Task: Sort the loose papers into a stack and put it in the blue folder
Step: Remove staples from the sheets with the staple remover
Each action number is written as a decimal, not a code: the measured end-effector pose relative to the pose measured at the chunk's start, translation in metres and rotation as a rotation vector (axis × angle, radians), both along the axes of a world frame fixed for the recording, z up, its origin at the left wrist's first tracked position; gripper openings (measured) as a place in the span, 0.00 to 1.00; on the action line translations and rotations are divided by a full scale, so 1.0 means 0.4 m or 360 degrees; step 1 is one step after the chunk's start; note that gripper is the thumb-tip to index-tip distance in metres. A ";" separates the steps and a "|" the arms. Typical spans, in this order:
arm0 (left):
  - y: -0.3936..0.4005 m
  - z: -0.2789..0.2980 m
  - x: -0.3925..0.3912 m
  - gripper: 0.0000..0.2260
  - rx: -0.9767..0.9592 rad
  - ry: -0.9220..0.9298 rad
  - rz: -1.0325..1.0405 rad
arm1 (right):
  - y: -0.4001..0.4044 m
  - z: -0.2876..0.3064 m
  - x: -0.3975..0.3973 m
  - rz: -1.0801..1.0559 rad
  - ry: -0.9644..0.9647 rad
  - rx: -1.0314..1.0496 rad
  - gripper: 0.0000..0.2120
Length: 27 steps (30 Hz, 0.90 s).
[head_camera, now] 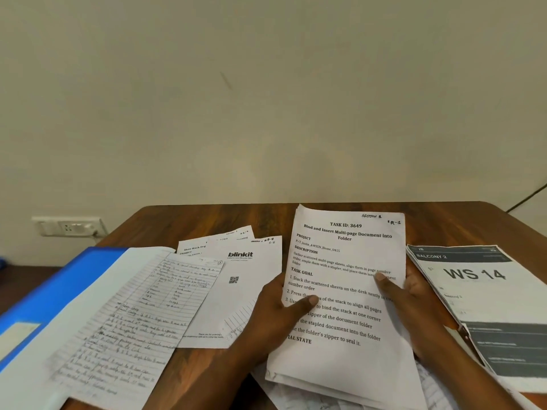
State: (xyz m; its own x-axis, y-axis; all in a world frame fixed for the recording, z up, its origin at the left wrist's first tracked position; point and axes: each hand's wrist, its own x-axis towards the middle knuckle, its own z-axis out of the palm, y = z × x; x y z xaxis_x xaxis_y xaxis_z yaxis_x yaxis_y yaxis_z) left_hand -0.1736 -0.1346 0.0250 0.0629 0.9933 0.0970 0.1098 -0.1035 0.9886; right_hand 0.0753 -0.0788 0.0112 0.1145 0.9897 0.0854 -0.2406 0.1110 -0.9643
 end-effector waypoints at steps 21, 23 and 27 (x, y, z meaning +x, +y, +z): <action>-0.005 0.010 0.004 0.15 -0.0225 -0.0149 -0.0106 | 0.011 -0.003 -0.004 0.0207 0.0198 0.0024 0.16; -0.006 0.013 0.006 0.16 -0.0214 -0.0150 -0.0082 | 0.010 -0.003 -0.001 0.0268 0.0223 0.0041 0.17; 0.001 0.011 0.005 0.16 -0.0115 -0.0139 0.0053 | 0.011 -0.004 0.004 0.0281 0.0156 0.0042 0.37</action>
